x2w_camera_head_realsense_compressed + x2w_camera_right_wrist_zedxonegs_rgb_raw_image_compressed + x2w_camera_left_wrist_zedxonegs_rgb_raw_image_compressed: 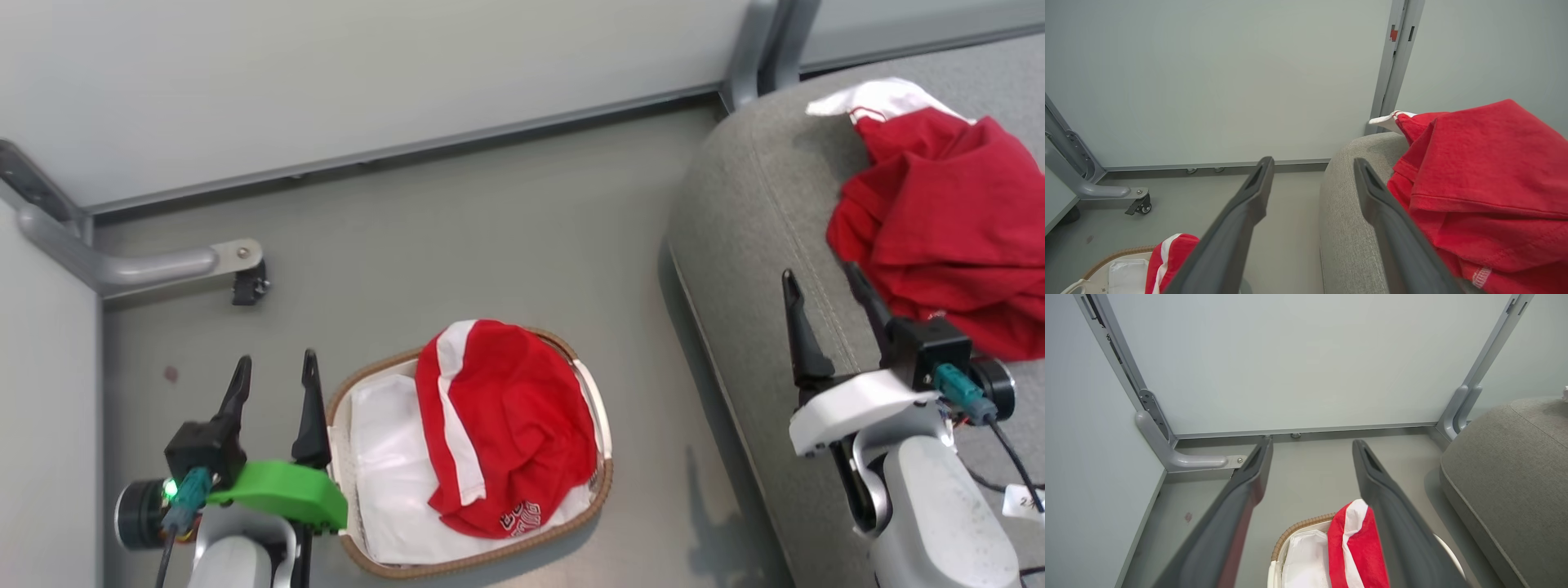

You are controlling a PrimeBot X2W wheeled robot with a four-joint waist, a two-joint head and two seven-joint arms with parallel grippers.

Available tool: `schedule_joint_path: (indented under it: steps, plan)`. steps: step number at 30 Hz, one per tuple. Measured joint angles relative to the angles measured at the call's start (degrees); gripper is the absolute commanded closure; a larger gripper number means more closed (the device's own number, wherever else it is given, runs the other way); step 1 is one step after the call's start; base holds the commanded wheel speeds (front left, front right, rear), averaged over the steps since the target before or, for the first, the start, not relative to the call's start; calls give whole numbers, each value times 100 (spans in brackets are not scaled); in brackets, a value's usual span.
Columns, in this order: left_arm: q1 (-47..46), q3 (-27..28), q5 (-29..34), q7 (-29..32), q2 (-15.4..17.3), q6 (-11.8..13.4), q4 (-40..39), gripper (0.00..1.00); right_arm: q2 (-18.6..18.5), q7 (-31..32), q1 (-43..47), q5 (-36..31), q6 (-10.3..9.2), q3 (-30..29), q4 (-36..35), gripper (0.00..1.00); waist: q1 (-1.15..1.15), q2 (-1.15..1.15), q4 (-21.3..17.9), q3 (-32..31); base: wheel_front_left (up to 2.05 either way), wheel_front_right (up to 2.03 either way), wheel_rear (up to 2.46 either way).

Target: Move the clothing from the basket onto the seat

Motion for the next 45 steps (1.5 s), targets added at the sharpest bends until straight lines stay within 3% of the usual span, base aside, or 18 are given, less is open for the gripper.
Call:
schedule_joint_path:
  steps: [12, 27, 35, 45]
  plan:
    - [793, 376, 211, 0, -58, -83, -45, 0, 62, 0, 632, 76, -1, 104, 59, 0, 0, 0, 352, -616, 0, 0, 0]
    - [1340, 80, -108, 0, -69, -14, -109, 0, 78, 0, 1073, 216, -1, 278, -79, 0, 0, 0, 451, -1027, 0, 0, 0]
    - [1280, 31, -181, 0, -69, -34, -125, 0, 79, 0, 958, 266, -1, 352, -153, 0, 0, 0, 400, -796, 0, 0, 0]
    - [260, -159, -247, -1, -71, -286, 104, 0, 79, 0, 277, 374, -1, 497, -483, 0, 0, 0, 267, 67, 0, 0, 0]
